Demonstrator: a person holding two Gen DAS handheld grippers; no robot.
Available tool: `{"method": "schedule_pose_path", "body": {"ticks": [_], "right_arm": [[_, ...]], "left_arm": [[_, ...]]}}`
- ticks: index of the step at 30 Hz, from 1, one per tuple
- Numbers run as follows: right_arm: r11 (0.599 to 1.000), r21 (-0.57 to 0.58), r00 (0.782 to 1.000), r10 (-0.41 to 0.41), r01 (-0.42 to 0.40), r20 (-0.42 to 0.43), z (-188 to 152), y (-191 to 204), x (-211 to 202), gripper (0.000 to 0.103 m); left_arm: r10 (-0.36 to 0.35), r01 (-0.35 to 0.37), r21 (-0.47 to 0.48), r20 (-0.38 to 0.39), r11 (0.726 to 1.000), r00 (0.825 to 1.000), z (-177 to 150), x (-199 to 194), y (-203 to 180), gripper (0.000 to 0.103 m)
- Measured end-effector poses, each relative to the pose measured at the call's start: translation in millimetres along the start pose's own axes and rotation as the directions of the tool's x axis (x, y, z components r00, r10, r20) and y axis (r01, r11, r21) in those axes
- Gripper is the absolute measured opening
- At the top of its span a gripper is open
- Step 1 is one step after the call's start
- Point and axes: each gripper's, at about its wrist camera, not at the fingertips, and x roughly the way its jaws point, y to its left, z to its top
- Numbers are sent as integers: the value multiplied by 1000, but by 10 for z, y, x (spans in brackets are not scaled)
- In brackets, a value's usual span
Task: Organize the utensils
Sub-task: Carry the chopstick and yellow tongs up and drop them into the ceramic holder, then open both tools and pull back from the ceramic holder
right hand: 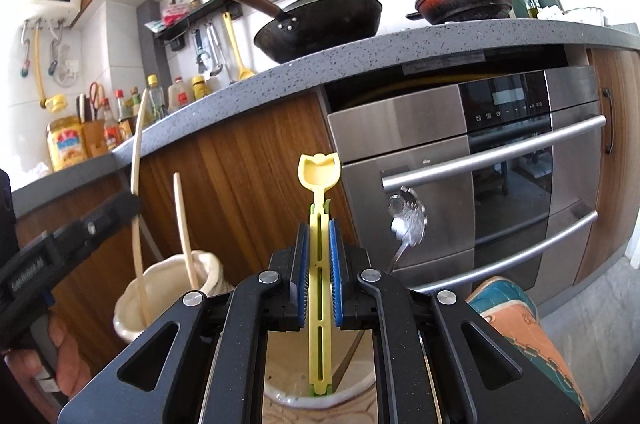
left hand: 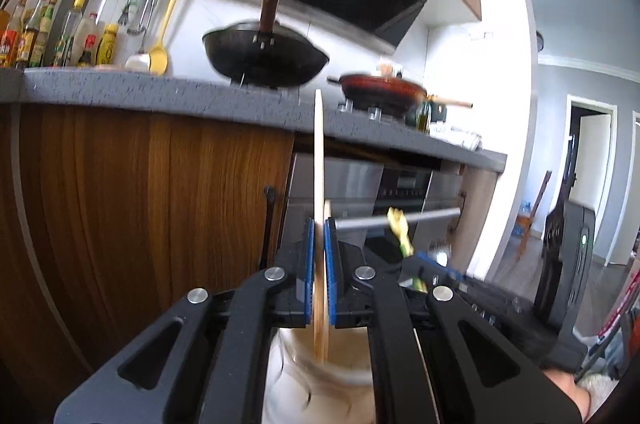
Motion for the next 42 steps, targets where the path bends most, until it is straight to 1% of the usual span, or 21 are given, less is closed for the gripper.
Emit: {"method": "schedule_pose_path", "body": {"ticks": [3, 6, 12, 14, 16, 18, 20, 22, 24, 26, 28, 30, 31, 34, 35, 36, 38, 40, 42], "right_arm": [[1000, -21, 1000, -4, 3, -6, -32, 43, -51, 11], [999, -46, 1000, -12, 12, -4, -70, 88, -135, 11], [998, -52, 1000, -23, 22, -12, -137, 109, -362, 11], [998, -49, 1000, -27, 27, -10, -142, 112, -424, 11], [997, -54, 999, -49, 49, -9, -157, 116, -478, 11], [996, -58, 997, -73, 72, -20, -172, 111, -490, 11], [996, -50, 997, -73, 71, -37, -182, 98, -467, 11], [995, -52, 995, -86, 83, -49, -195, 89, -435, 11], [995, -51, 994, -94, 91, -61, -209, 73, -406, 11], [995, -40, 992, -99, 96, -83, -219, 44, -371, 11], [995, -25, 991, -99, 97, -94, -227, 12, -362, 11], [995, -15, 991, -99, 98, -94, -228, -5, -374, 19], [996, -8, 992, -91, 90, -91, -223, -15, -381, 22], [996, -3, 992, -92, 92, -81, -210, -23, -400, 22], [996, -1, 993, -91, 92, -80, -209, -27, -403, 24], [996, 4, 993, -91, 92, -80, -210, -32, -407, 26], [996, 8, 993, -90, 91, -76, -205, -35, -423, 34], [996, 7, 993, -94, 94, -71, -201, -27, -456, 38], [995, 4, 993, -95, 95, -64, -194, -11, -502, 42]], "left_arm": [[10, -10, -20, -30, 1000, 1000, -85, -58, 27, 5], [17, -17, -5, -38, 1000, 999, -138, -132, 20, 5], [-18, 18, 8, -94, 1000, 995, -229, -201, -7, 5], [-35, 35, 8, -93, 999, 995, -219, -247, -16, 5], [-44, 45, 7, -86, 999, 995, -209, -287, -27, 5], [-46, 47, 12, -86, 999, 995, -202, -296, -40, 5], [-39, 41, 14, -101, 999, 994, -212, -276, -44, 5], [-42, 42, -3, -110, 999, 993, -218, -256, -21, 6], [-47, 46, -14, -114, 999, 992, -218, -248, -4, 8], [-43, 42, -15, -111, 999, 993, -220, -254, 1, 17], [-44, 42, -16, -107, 999, 993, -217, -259, 1, 22], [-48, 46, -18, -105, 999, 993, -218, -269, -1, 23], [-49, 47, -17, -104, 999, 993, -219, -273, -2, 25], [-48, 47, -13, -104, 999, 993, -224, -274, -10, 27], [-46, 45, -10, -104, 999, 994, -225, -275, -11, 28], [-47, 46, -10, -103, 999, 994, -224, -277, -13, 30], [-48, 47, -13, -97, 999, 994, -215, -292, -13, 40], [-40, 40, -9, -88, 999, 995, -203, -314, -19, 43], [-28, 28, -3, -77, 1000, 997, -194, -348, -29, 49]]}}
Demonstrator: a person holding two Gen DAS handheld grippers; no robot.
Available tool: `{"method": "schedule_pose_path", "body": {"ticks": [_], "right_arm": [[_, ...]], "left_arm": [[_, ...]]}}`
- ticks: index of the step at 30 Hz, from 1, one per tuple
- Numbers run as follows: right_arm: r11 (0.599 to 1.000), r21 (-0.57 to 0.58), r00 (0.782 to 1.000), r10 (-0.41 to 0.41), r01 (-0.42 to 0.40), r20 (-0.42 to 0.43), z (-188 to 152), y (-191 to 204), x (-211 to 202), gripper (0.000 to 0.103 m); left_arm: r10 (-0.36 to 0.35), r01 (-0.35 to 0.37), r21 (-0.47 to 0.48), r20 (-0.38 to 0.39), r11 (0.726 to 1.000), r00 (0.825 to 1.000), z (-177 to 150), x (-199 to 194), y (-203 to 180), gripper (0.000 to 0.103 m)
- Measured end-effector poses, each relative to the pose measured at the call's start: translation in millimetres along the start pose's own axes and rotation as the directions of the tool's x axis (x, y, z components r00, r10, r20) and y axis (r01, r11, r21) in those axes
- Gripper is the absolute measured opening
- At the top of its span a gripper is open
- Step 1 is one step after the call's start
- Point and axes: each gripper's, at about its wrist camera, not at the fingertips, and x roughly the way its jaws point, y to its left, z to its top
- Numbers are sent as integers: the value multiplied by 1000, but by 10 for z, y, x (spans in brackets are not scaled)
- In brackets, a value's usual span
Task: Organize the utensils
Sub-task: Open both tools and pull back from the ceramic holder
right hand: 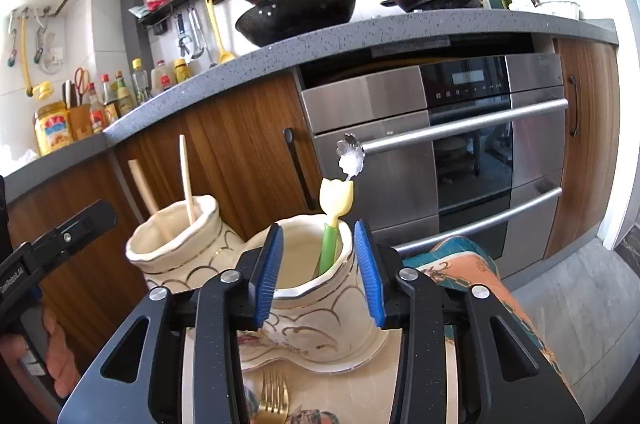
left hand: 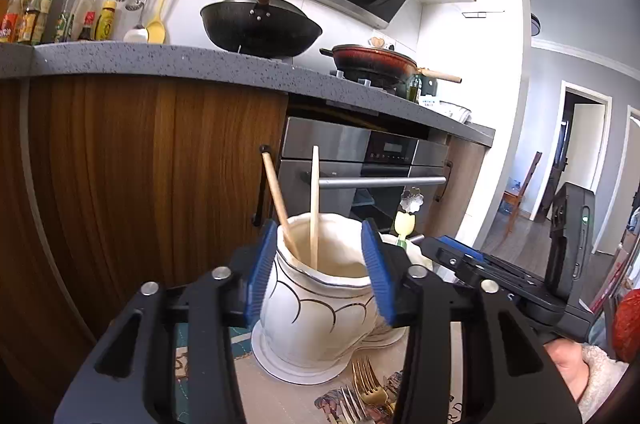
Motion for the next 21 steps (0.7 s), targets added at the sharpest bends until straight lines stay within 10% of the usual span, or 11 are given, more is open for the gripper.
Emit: {"method": "schedule_pose_path", "body": {"ticks": [7, 21], "right_arm": [[1000, -27, 999, -14, 15, 38, -59, 40, -243, 93], [984, -160, 997, -77, 72, -25, -511, 112, -635, 98]], "left_arm": [[82, -82, 22, 6, 996, 997, -133, -129, 15, 90], [152, -143, 56, -246, 988, 957, -635, -257, 85, 97]]}}
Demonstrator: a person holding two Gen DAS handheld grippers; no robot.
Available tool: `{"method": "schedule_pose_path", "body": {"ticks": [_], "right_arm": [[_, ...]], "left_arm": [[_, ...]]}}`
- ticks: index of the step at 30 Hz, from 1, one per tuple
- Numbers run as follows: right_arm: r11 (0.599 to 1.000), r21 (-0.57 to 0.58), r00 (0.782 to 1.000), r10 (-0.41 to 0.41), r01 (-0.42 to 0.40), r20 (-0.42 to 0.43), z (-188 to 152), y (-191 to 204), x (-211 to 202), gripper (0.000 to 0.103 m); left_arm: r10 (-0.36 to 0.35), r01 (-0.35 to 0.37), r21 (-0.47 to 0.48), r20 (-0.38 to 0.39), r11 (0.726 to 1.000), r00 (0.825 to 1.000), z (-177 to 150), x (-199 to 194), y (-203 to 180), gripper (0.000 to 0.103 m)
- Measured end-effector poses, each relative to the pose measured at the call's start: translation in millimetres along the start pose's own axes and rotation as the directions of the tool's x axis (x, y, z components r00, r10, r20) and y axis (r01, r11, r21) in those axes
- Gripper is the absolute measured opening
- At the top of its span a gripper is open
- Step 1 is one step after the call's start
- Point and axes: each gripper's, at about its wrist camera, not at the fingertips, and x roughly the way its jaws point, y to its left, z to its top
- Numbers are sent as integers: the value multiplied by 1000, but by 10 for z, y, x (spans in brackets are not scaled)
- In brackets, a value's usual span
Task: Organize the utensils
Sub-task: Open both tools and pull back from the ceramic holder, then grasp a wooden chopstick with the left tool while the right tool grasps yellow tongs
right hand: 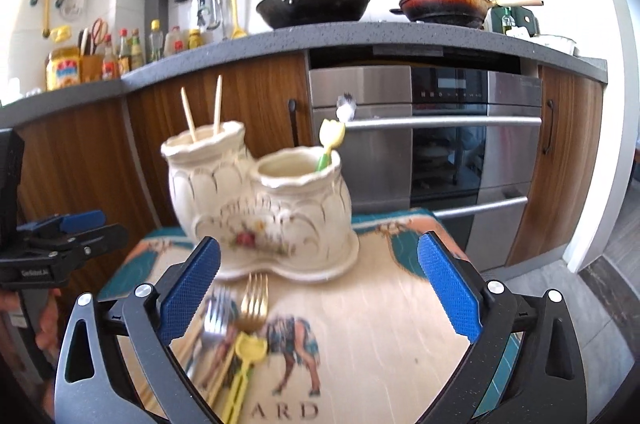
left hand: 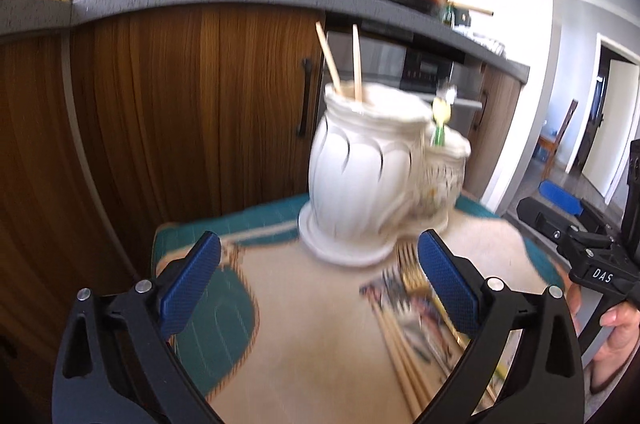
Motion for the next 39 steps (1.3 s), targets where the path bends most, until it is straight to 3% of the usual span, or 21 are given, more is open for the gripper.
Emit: {"method": "schedule_pose_path", "body": {"ticks": [8, 16, 22, 31, 35, 39], "right_arm": [[998, 62, 995, 23, -18, -94, -195, -97, -25, 98], [998, 68, 989, 24, -15, -144, -313, -87, -40, 98], [997, 70, 989, 27, -17, -146, -314, -74, -31, 98], [999, 48, 983, 1, 8, -183, -303, -52, 3, 98], [1000, 18, 964, -5, 10, -266, -291, -5, 5, 98], [1000, -2, 937, 28, -31, -349, -379, 67, -1, 97]], "left_arm": [[-6, 15, 53, -158, 999, 987, -322, 16, -113, 97], [23, 15, 122, -302, 992, 953, -609, 44, -262, 97], [34, 20, 144, -365, 989, 930, -730, 70, -299, 96], [43, 31, 178, -397, 983, 917, -759, 143, -402, 76], [23, 57, 175, -422, 983, 907, -703, 147, -394, 49], [14, 67, 170, -436, 983, 900, -667, 160, -350, 42]]}}
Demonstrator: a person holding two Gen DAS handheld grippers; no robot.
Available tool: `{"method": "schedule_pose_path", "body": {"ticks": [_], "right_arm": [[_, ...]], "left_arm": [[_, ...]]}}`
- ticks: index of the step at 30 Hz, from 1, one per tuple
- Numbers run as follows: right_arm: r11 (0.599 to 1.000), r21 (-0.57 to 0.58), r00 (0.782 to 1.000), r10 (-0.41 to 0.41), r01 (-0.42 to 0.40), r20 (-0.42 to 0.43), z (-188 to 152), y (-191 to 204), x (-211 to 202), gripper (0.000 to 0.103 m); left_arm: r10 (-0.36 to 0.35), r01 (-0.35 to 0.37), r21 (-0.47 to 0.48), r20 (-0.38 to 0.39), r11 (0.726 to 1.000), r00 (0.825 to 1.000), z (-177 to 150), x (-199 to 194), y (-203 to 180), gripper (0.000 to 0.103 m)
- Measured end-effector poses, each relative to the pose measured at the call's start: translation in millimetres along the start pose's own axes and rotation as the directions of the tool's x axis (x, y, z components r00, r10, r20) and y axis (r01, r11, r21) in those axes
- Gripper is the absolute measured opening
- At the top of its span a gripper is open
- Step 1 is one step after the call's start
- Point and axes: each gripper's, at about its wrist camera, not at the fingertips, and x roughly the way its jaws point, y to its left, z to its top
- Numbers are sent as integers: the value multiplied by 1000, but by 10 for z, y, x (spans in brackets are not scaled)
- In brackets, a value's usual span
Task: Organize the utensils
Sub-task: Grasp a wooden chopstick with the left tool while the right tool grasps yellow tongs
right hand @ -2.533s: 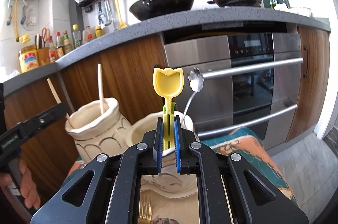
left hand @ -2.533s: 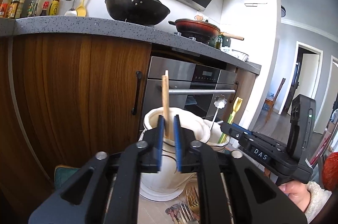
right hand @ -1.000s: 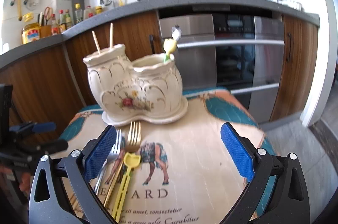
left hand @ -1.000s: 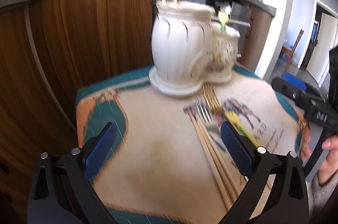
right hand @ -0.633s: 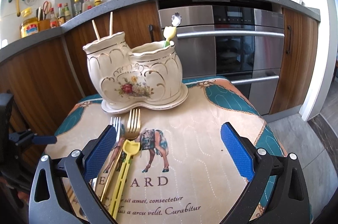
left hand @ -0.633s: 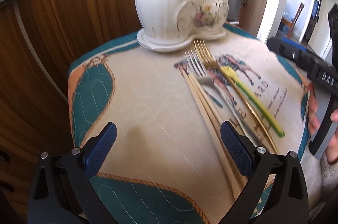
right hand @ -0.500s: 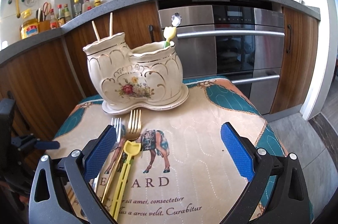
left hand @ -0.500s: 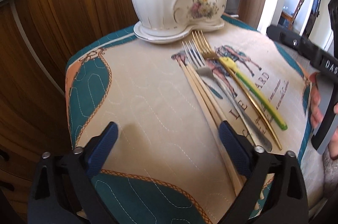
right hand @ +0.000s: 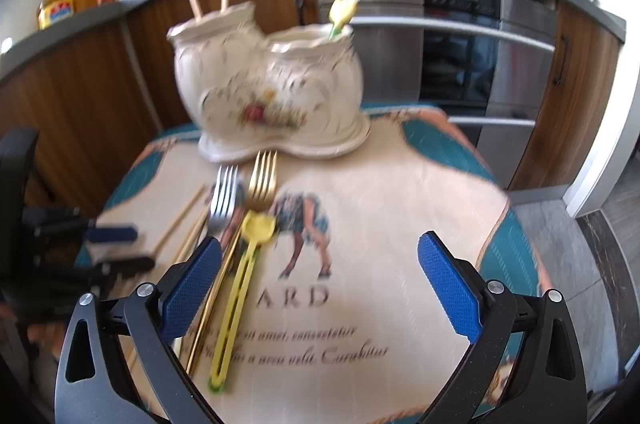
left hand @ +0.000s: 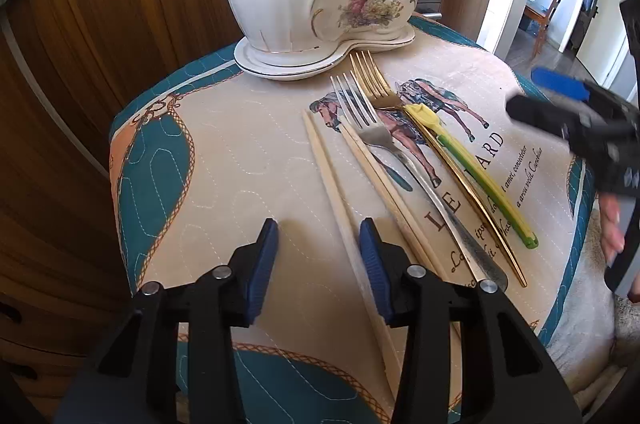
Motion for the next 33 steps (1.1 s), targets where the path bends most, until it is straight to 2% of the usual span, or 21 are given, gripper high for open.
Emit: {"method": "schedule_pose_path", "body": {"ticks": [4, 6, 8, 14, 21, 23, 25, 29, 33], "right_arm": [[1000, -13, 998, 4, -5, -55, -87, 94, 41, 93], [1000, -20, 997, 10, -11, -76, -112, 147, 53, 84], [999, -28, 995, 19, -22, -101, -130, 204, 81, 70], [997, -70, 982, 31, -45, -186, -152, 370, 214, 44], [995, -97, 976, 8, -30, -218, -136, 420, 302, 32], [996, -81, 977, 18, -36, -215, -124, 409, 327, 20], [996, -71, 976, 34, -50, -214, -123, 406, 328, 13], [997, -48, 979, 48, -59, -199, -144, 369, 299, 11], [997, -38, 982, 54, -62, -179, -143, 331, 239, 11]], "left_arm": [[6, -6, 23, 5, 1000, 1000, 9, -10, 17, 37], [4, -4, 21, 11, 1000, 1000, -3, -28, 49, 31], [-1, 1, 17, 16, 1000, 1000, -23, -33, 91, 26], [-9, 9, 33, 13, 999, 1000, -22, -42, 141, 18], [-44, 44, 38, 3, 998, 999, -2, -28, 201, 18], [-42, 41, 44, 4, 998, 999, 6, -18, 193, 18], [-45, 44, 48, 6, 998, 999, 8, -8, 198, 17], [-59, 59, 24, 6, 998, 998, 3, -4, 278, 7], [-63, 62, 11, 13, 998, 998, 6, 13, 293, 6]]}}
